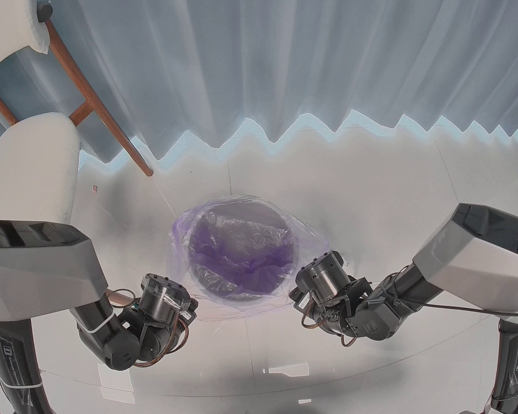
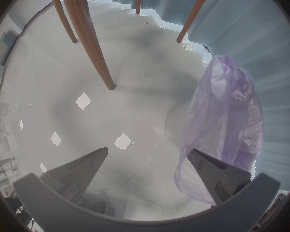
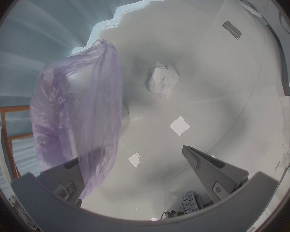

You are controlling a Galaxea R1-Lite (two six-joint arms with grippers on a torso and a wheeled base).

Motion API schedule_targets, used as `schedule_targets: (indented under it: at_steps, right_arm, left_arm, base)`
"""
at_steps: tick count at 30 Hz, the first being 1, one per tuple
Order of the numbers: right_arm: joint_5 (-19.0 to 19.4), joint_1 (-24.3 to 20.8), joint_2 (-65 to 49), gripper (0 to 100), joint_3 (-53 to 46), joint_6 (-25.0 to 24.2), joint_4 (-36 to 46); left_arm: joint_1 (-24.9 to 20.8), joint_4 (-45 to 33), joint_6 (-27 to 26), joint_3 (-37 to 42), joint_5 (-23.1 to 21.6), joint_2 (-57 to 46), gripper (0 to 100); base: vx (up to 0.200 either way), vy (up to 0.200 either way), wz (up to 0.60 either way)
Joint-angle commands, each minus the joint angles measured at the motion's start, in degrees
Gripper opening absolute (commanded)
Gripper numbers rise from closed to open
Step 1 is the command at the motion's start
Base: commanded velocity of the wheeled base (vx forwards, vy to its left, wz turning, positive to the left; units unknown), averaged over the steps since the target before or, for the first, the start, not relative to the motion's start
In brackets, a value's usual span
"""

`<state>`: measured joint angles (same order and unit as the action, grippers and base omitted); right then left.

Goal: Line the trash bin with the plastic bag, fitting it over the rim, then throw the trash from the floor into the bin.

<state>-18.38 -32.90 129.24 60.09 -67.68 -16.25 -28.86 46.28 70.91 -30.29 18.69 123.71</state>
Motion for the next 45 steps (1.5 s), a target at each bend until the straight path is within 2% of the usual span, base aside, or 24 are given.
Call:
schedule_targets:
  at_steps: [1,7,22,30,41,45]
  right_arm:
    - [0.01,1.35,2.85,100,1.61,-0.08,-0.10]
    - [-0.07,2.40,4.88,100,3.02,0.18,-0.27]
    - [-0.69,5.04,9.45,100,6.36,1.24,-0.19]
    - [-2.27,6.10,11.38,100,10.23,2.64,0.78]
    - [-2.53,8.21,13.49,100,15.94,3.79,6.93]
    - [-2.45,8.73,13.14,100,16.03,3.61,6.93]
  left_arm:
    - [2.05,0.04,0.02,-2.58,0.03,3.20,100]
    - [4.77,-0.05,0.10,-5.04,0.03,4.61,100]
    - [4.60,0.04,-0.51,-7.24,0.65,8.48,100]
    - [4.42,-0.75,-0.86,-8.82,1.26,9.44,100]
    - [4.25,-1.01,-5.96,-9.17,2.49,11.82,100]
    - [4.07,-0.05,-5.43,-8.29,3.11,10.59,100]
  base:
    - [0.000,0.000,0.00]
    - [0.000,0.000,0.00]
    - [0.000,0.000,0.00]
    - [0.000,0.000,0.00]
    - [0.000,0.000,0.00]
    - [0.000,0.000,0.00]
